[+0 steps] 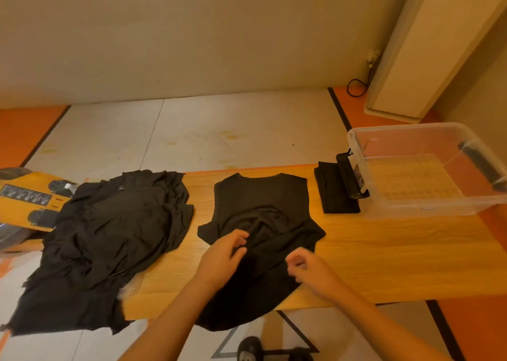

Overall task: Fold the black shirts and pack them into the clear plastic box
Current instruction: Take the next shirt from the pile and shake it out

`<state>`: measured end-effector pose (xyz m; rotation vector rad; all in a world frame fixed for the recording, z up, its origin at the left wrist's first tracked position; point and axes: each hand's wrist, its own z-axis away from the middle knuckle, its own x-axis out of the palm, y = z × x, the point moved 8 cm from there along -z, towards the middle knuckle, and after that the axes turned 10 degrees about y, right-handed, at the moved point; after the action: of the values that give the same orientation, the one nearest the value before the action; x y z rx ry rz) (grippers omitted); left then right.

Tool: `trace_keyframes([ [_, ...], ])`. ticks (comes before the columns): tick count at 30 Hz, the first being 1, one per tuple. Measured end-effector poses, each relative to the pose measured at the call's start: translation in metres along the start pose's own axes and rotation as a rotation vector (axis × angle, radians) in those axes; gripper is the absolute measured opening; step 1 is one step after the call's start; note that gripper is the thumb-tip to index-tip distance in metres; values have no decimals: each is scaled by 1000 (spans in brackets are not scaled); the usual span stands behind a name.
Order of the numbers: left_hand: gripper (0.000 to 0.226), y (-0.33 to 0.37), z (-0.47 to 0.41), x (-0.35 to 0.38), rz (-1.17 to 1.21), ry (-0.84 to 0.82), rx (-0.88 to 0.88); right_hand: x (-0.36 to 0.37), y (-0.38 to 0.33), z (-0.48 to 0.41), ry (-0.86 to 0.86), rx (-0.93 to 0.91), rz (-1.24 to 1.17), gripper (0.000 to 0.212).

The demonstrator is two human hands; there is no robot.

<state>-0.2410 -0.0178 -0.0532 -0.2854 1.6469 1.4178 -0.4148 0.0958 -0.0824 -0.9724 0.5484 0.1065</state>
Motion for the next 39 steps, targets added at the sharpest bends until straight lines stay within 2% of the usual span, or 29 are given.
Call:
trace_keyframes([
  [3, 42, -35, 38, 1, -87, 155, -92, -34, 7, -42, 206, -14, 59, 20],
  [6, 65, -60, 72, 19, -222, 101, -151, -51, 7, -76, 336, -33, 193, 35],
  [8, 72, -75, 88, 30, -265, 60, -192, -53, 9, -92, 363, -29, 301, 44],
  [13, 46, -98, 99, 34, -334, 89, -226, -37, 31, -108, 297, 88, 386, 53],
  [20, 15, -120, 111, 22, -244, 40, -370, -36, 45, -98, 369, 113, 495, 46],
  [24, 19, -125, 109, 7, -154, 18, -388, -43, 45, -99, 396, 122, 470, 51],
  [28, 21, -121, 102, -26, -26, 109, -372, -47, 51, -103, 408, 148, 494, 22],
  [30, 21, -122, 96, -48, -4, 181, -357, -49, 55, -101, 428, 155, 500, 19],
  [32, 22, -119, 87, -70, -13, 271, -320, -52, 52, -101, 422, 119, 461, 19],
  [34, 20, -114, 75, -90, -33, 332, -283, -56, 43, -99, 404, 110, 318, 15],
  [39, 6, -90, 33, -145, -100, 428, -169, -88, -20, -86, 407, 124, -312, 4],
])
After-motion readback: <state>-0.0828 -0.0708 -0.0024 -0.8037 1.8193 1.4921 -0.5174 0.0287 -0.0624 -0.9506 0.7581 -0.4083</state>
